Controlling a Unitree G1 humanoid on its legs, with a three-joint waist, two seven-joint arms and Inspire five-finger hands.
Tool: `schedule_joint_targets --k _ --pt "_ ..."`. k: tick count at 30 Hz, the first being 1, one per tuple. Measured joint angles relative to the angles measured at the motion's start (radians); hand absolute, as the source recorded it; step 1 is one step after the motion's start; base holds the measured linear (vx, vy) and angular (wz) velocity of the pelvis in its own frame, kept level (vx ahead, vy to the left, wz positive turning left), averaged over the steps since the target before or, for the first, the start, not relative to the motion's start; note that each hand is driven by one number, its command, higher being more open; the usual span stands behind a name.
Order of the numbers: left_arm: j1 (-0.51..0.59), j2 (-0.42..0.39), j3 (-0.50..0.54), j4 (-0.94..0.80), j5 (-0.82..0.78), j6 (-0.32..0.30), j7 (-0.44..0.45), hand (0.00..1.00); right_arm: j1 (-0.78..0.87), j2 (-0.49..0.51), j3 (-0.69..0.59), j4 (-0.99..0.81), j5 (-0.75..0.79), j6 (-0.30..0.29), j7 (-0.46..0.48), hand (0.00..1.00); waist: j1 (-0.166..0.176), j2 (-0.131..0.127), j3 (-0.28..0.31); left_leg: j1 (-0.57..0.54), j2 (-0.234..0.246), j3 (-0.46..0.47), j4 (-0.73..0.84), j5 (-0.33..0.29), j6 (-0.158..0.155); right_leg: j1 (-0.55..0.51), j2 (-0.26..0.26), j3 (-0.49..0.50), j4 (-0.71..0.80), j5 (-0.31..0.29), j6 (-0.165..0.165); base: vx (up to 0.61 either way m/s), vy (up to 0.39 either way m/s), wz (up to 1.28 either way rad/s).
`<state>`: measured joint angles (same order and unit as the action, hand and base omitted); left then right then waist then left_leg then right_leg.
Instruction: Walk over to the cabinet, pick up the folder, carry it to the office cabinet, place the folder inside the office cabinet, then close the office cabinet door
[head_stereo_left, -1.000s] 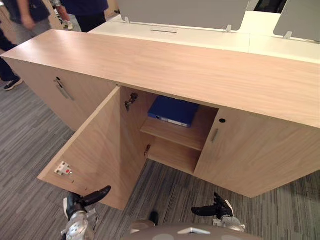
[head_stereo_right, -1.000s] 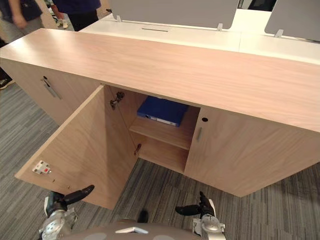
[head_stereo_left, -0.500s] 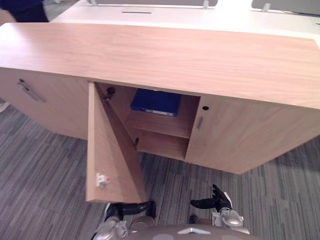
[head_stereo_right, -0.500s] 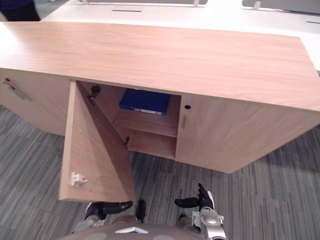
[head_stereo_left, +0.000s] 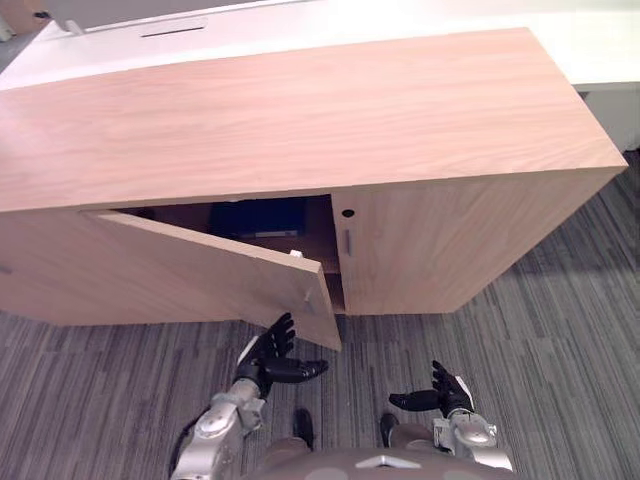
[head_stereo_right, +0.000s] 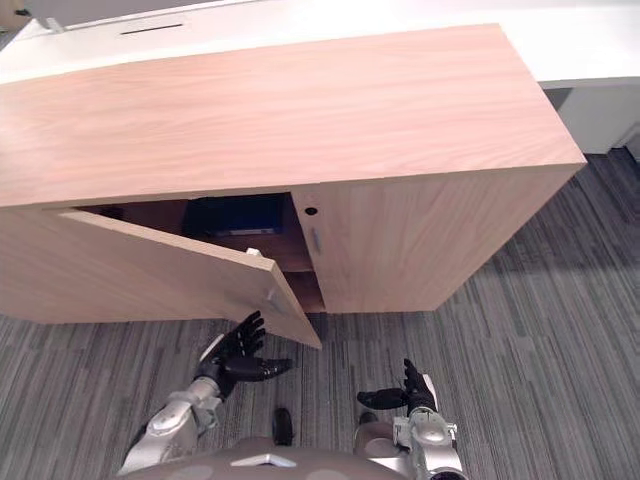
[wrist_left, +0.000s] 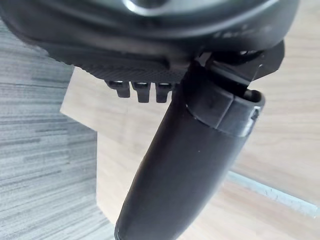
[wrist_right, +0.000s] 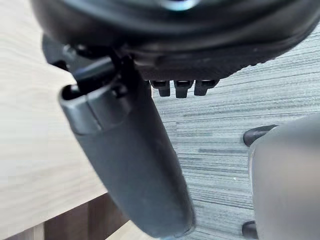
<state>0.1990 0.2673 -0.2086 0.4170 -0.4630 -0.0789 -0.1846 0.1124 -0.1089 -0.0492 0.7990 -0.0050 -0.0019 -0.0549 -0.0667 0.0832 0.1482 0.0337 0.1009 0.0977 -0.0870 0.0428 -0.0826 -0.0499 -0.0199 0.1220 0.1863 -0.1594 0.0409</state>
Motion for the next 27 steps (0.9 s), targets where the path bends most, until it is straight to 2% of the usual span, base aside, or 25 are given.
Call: schedule_joint_targets --k 5,12,19,27 --pt "-0.042 0.0 0.004 0.023 0.013 0.001 0.013 1.0 -0.006 -0.01 -0.001 0.022 0.0 0.0 0.003 1.0 -0.005 0.0 0.0 0.0 -0.001 0.0 0.0 0.0 0.0 0.004 -0.002 -0.003 -0.007 0.005 -0.004 0.02 0.005 -0.01" --pt "-0.118 -0.076 0.011 0.051 0.125 0.001 0.127 1.0 -0.016 -0.006 -0.012 0.045 0.003 0.0 -0.019 1.0 -0.022 0.005 -0.005 -0.008 -0.007 -0.024 0.0 0.006 0.009 0.034 -0.013 -0.026 -0.07 0.044 0.005 -0.05 0.035 0.07" --pt "-0.142 -0.098 0.007 0.095 0.226 0.001 0.195 1.0 -0.022 0.001 -0.019 0.069 0.006 0.001 -0.036 1.0 -0.023 0.002 -0.017 -0.021 -0.009 -0.026 0.0 0.019 0.018 0.036 -0.016 -0.03 -0.11 0.077 0.008 -0.07 0.027 0.01" --pt "-0.142 -0.097 0.008 0.168 0.279 0.001 0.199 1.0 -0.03 0.023 -0.049 0.113 0.007 0.002 -0.045 1.0 -0.023 -0.024 -0.036 -0.027 -0.005 -0.024 0.0 0.021 0.018 0.054 -0.012 -0.031 -0.162 0.104 0.008 -0.01 0.004 0.0"
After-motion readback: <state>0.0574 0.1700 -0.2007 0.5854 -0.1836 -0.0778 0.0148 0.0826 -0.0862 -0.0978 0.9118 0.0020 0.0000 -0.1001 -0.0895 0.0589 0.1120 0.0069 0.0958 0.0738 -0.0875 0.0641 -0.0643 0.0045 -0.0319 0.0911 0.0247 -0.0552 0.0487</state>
